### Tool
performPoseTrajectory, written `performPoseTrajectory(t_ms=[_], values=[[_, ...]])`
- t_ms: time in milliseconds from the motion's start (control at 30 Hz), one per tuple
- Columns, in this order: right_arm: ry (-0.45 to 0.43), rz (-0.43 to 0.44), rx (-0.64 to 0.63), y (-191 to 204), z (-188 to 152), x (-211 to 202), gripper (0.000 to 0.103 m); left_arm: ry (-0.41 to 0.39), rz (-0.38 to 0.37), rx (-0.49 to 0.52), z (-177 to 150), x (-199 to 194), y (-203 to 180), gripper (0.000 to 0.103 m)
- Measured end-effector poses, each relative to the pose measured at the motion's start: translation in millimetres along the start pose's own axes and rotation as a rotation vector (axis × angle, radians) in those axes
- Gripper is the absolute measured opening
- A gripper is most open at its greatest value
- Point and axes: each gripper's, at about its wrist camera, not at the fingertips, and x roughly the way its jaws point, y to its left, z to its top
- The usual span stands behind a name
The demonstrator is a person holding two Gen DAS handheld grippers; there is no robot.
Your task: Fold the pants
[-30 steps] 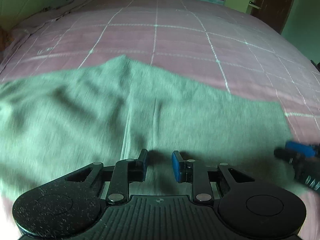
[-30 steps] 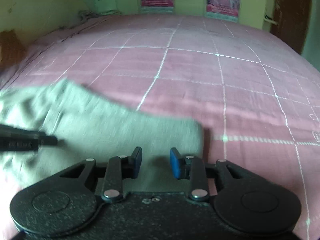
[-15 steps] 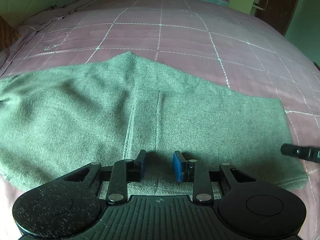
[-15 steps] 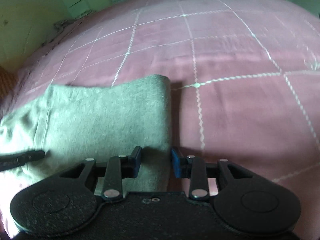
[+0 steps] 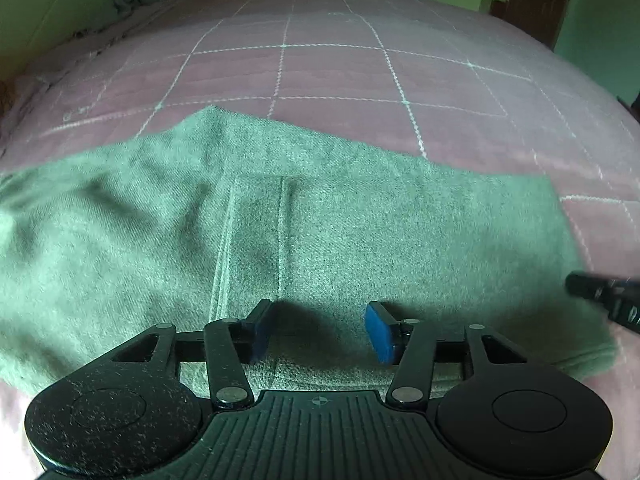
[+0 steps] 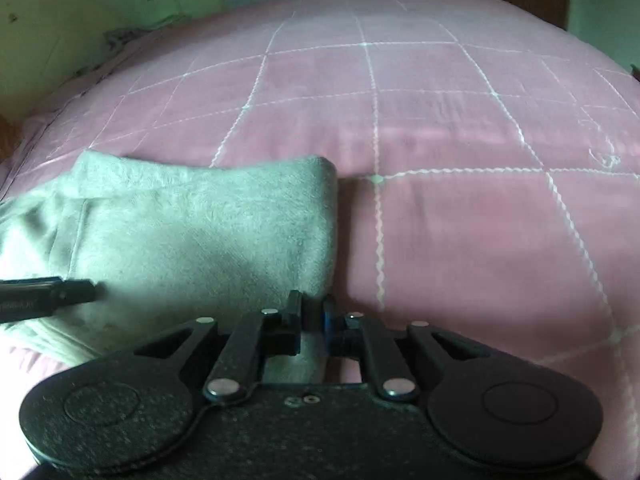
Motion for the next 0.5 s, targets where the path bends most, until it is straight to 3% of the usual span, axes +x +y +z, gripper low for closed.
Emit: performPoseTrajectory(t_ms=[167, 233, 267, 333, 433, 500], values=[[-0.100, -0.043, -0.060, 14.5, 11.8, -30.8, 0.019, -0.058, 0.071, -0.077, -2.7, -22.1, 21.5, 0.052], [-0.138, -0.011, -0.093, 23.6, 13.5, -43.4, 0.020, 0.010, 0.086, -0.092, -11.0, -8.3, 32.9, 0.056], [-0.141, 0.001, -0.110, 28.5, 13.0, -43.1, 0.020, 0.008, 0.069, -0.110, -16.3, -3.7, 40.0, 0.063], [-0.123, 0.029, -0.154, 44.1, 5.9, -35.4, 0.019, 0.002, 0.069, -0.109, -18.7, -3.2, 44.9, 0.069], [0.028, 0.012, -0.213, 62.3, -8.8, 0.4, 0.019, 0.016, 0.035, -0.190, -12.6, -15.3, 57.3, 0.069], [0.004, 0.002, -0.210, 68.2, -5.7, -6.5, 0.019, -0.009, 0.021, -0.224, -16.1, -24.2, 63.6, 0.069]])
